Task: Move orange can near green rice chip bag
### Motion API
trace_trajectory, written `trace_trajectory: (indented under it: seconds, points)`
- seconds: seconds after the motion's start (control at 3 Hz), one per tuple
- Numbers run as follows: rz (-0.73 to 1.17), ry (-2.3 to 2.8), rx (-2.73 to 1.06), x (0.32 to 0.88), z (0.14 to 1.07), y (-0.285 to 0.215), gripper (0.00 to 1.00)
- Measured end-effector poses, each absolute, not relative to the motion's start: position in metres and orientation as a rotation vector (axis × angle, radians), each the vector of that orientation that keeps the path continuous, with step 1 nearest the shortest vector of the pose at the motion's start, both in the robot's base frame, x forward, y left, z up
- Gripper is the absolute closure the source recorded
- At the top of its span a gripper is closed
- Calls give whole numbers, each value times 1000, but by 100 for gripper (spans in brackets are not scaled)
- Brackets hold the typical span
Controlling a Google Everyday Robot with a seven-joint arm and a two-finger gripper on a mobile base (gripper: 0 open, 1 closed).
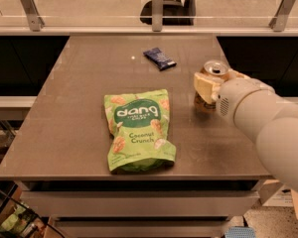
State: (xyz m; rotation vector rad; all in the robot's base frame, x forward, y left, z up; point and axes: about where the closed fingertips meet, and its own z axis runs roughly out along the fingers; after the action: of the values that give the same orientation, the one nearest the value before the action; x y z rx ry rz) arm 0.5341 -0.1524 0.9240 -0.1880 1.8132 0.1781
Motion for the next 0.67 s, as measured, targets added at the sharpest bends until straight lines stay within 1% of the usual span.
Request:
trace_trajectory:
  seconds: [0.67]
  points:
    - [162,1802,-115,515,904,-161,100]
